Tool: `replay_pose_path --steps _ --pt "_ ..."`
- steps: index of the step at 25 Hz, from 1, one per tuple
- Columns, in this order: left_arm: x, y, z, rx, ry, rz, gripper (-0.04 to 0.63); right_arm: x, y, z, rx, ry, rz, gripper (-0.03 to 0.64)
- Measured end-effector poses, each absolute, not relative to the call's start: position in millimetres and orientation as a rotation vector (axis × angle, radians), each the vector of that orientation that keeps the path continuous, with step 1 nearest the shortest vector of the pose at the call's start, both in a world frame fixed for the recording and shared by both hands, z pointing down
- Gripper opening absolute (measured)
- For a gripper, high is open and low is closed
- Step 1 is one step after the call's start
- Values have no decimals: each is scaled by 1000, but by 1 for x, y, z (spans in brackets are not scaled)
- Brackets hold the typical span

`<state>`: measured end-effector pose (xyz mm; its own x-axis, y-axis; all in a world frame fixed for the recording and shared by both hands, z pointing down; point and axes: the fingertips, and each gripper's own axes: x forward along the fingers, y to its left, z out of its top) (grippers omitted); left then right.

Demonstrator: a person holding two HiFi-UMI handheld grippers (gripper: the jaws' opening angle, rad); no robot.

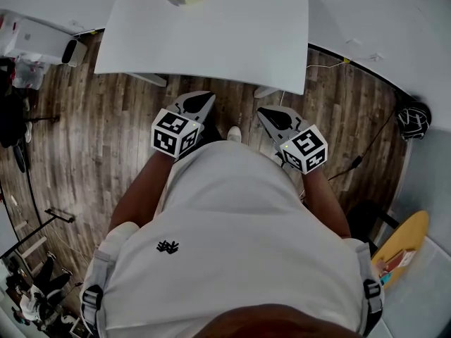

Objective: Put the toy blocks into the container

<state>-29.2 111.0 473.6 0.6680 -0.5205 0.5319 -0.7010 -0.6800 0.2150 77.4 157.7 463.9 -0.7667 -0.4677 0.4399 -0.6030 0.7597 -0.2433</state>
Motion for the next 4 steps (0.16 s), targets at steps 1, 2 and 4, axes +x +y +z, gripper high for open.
replay_pose_path --steps 1,2,4 --pt "-31 108 474 2478 -956 611 6 75 155 463 821 -2603 532 6" --pt "-32 106 475 2475 -954 612 6 73 152 463 819 -2604 532 6" --pt "-36 100 478 2469 -950 616 6 68 146 462 815 -2606 531 6"
